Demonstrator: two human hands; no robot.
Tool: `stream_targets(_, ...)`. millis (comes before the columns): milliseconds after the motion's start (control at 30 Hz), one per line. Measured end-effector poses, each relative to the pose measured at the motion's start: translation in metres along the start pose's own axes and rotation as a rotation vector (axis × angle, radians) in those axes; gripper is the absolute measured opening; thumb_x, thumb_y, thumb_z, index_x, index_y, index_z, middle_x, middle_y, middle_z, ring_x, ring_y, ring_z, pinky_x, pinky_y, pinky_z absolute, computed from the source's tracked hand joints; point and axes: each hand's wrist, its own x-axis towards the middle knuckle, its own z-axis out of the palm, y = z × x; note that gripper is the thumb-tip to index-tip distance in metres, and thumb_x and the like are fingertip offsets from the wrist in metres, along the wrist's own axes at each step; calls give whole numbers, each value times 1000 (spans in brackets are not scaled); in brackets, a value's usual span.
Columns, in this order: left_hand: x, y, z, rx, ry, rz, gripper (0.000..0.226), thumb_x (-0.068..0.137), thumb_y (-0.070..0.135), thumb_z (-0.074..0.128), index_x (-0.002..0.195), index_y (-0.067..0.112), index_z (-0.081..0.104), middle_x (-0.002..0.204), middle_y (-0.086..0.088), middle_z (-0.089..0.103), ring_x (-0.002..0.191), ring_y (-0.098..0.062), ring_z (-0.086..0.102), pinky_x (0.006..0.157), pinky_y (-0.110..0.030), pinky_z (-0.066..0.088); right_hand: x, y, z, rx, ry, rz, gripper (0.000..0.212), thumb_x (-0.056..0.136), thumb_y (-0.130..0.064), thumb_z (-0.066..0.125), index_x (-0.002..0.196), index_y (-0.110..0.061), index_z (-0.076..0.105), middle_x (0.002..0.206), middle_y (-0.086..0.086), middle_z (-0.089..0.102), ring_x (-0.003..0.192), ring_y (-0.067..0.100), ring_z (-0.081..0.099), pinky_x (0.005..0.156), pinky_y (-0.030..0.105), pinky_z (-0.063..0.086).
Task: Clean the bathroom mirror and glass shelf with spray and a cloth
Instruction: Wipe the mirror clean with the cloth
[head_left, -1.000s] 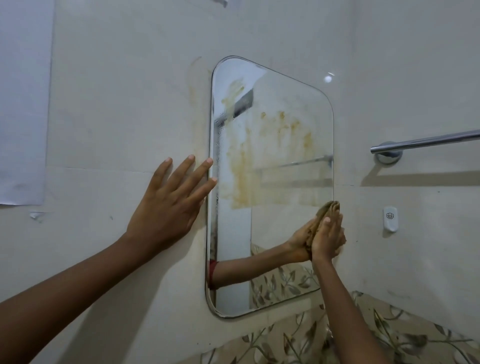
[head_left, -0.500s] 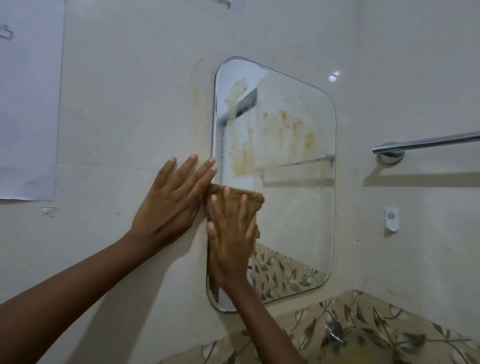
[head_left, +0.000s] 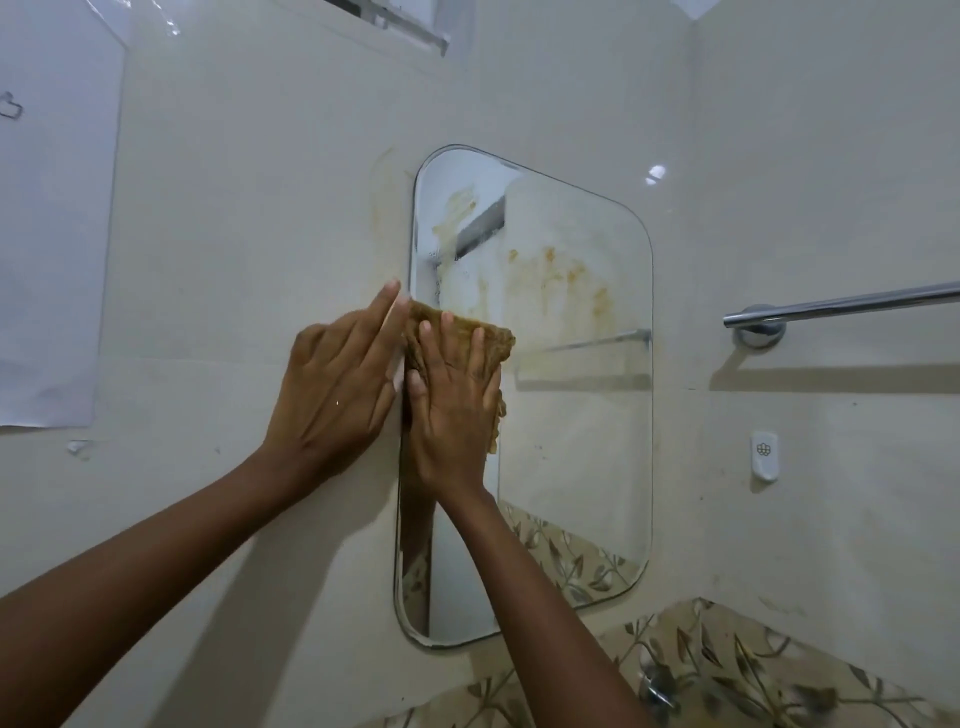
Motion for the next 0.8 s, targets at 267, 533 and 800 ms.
stream_targets(267, 36, -27, 16, 339, -113, 112, 54, 98, 40, 19, 145, 13, 24, 154, -9, 26, 138, -33, 28, 105, -46, 17, 26, 74, -23, -49, 223, 301, 50, 96, -40, 21, 145, -31, 15, 155, -9, 13, 146, 21, 10, 119, 47, 5)
stream_targets(533, 35, -27, 17, 349, -73, 112, 54, 98, 39, 22, 144, 11, 26, 153, -9, 27, 138, -32, 30, 106, -47, 17, 40, 178, -76, -191, 268, 696, 42, 101, -25, 23, 141, -16, 34, 158, 0, 19, 146, 26, 10, 117, 52, 2)
stream_targets(800, 36, -25, 16, 335, -79, 104, 55, 98, 39, 20, 145, 11, 25, 153, -10, 27, 138, -33, 29, 106, -47, 18, 44, 136, -44, -87, 395, 561, 51, 98, -24, 29, 147, -11, 21, 155, 6, 24, 144, 22, 20, 118, 42, 12)
